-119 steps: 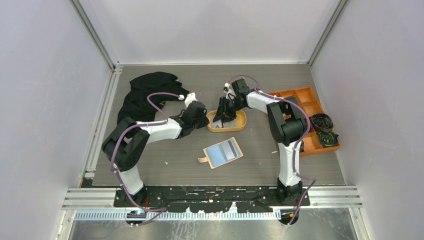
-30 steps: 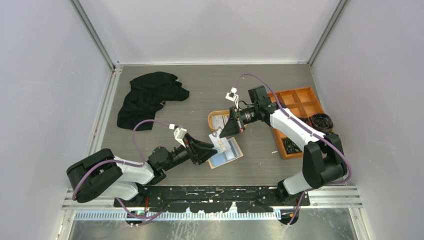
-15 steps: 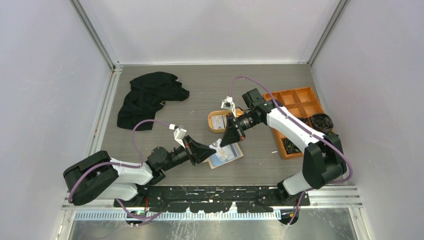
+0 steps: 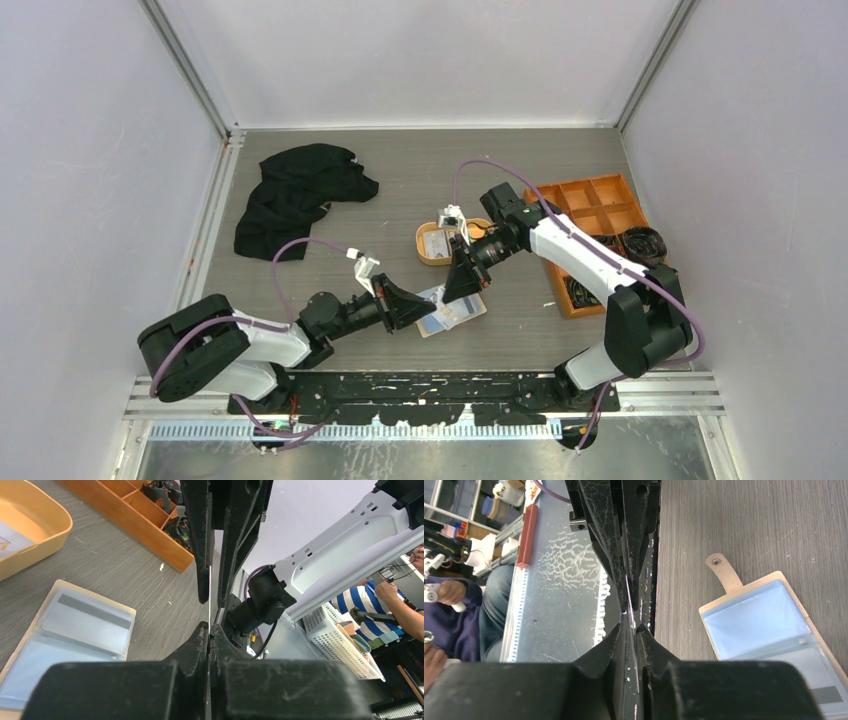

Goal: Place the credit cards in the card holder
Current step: Pick up the credit card from the storage box.

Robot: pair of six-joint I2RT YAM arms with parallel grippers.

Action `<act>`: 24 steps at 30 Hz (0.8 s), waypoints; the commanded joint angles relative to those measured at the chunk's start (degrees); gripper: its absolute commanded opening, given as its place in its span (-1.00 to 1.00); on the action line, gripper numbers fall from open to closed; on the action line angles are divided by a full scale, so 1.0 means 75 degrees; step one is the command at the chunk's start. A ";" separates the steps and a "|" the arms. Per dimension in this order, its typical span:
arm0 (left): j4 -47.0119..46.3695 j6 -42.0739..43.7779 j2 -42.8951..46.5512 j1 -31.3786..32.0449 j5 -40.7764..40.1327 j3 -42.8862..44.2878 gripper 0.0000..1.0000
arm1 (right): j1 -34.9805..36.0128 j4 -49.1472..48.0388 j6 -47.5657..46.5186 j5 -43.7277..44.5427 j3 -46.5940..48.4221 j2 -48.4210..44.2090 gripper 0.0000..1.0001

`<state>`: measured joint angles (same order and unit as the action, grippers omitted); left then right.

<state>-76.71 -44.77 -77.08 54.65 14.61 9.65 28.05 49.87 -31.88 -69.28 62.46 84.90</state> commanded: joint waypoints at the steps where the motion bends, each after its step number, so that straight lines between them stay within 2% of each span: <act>1: -0.0705 -0.0232 -0.0128 -0.0238 0.0004 0.0012 -1.00 | 0.0090 0.0167 -0.0441 0.0230 0.0331 -0.0064 -0.42; 3: -0.0699 -0.0558 -0.0169 -0.0450 0.0051 -0.0121 -1.00 | 0.0064 0.0430 -0.0848 0.0656 0.0447 -0.0165 -0.18; 6: -0.0692 -0.0868 -0.0297 -0.0672 0.0058 -0.0309 -1.00 | -0.0074 0.0596 -0.1389 0.1218 0.0426 -0.0457 0.09; 12: -0.0705 -0.1149 -0.0838 -0.0692 -0.0037 -0.0374 -1.00 | -0.0142 0.0234 -0.2332 0.2021 -0.0193 -0.1425 0.51; 19: -0.0611 -0.1522 -0.1158 -0.0701 -0.0048 -0.0199 -1.00 | -0.0144 0.0782 -0.3570 0.2535 -0.0394 -0.1918 0.66; 24: 0.0298 -0.1485 -0.1198 -0.0703 -0.0382 -0.0182 -1.00 | -0.0143 0.1003 -0.4652 0.2822 -0.0777 -0.1992 0.78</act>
<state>-76.88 -55.59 -86.02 49.69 13.93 7.03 26.98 55.13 -57.63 -50.63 58.41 71.48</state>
